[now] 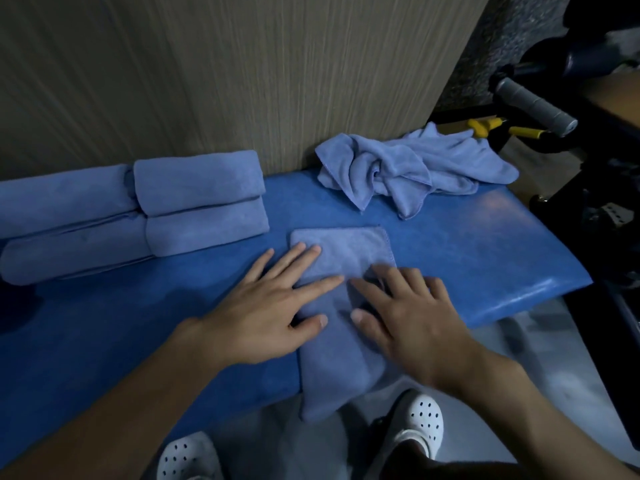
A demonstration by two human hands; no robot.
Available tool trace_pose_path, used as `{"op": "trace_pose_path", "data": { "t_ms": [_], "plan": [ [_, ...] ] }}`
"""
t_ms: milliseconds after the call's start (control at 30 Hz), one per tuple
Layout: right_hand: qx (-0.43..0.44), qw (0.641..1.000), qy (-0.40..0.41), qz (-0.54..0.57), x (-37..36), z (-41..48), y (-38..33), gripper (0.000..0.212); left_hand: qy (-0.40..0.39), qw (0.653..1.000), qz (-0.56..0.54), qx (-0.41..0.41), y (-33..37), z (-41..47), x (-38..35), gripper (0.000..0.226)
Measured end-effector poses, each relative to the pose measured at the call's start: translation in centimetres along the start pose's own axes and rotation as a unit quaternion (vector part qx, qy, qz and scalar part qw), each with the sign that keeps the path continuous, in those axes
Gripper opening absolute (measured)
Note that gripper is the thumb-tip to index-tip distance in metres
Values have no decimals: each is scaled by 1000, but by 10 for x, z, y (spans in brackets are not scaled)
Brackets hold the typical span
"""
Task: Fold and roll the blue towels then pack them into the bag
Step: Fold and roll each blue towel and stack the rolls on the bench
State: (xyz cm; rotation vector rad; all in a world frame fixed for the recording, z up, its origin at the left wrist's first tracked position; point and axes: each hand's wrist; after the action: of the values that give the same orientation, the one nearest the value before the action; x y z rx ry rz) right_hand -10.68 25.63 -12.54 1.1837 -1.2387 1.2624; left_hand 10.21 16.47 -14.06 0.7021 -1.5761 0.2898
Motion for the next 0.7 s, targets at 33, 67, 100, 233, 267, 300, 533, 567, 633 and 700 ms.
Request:
{"op": "trace_pose_path", "data": {
  "t_ms": [33, 67, 100, 233, 267, 300, 533, 567, 633, 700],
  "plan": [
    [-22, 999, 16, 22, 2, 6, 3, 51, 34, 999, -19, 17, 0, 5, 1, 67],
    [-57, 997, 20, 48, 4, 15, 7, 46, 83, 995, -35, 46, 1, 10, 3, 67],
    [-104, 991, 16, 81, 6, 24, 11, 43, 133, 986, -44, 87, 5, 14, 5, 62],
    [-223, 955, -4, 197, 5, 51, 28, 56, 173, 951, -92, 239, 14, 34, 13, 46],
    [-227, 949, -11, 218, 4, 55, 32, 58, 170, 946, -111, 253, 14, 37, 14, 46],
    [-236, 942, -20, 239, 4, 58, 35, 59, 176, 939, -139, 260, 14, 40, 15, 46],
    [-266, 920, -56, 283, 8, 61, 47, 31, 216, 912, -233, 260, 16, 54, 15, 61],
    [-267, 919, -55, 283, 9, 59, 51, 33, 209, 910, -234, 272, 14, 55, 15, 62],
    [-270, 916, -54, 290, 11, 56, 58, 32, 199, 910, -228, 284, 14, 58, 16, 55],
    [-272, 912, -56, 301, 9, 54, 61, 34, 203, 911, -224, 282, 15, 59, 19, 46]
  ]
}}
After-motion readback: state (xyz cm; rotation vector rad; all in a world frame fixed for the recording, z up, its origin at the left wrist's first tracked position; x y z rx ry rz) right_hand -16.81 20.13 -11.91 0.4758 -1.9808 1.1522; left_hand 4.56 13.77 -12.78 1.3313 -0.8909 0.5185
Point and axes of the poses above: each hand's wrist, its own z-axis towards the middle knuckle, its own x-axis out of the back of the hand, y = z × x, and after that the axes turned 4 degrees about -x, right-handed
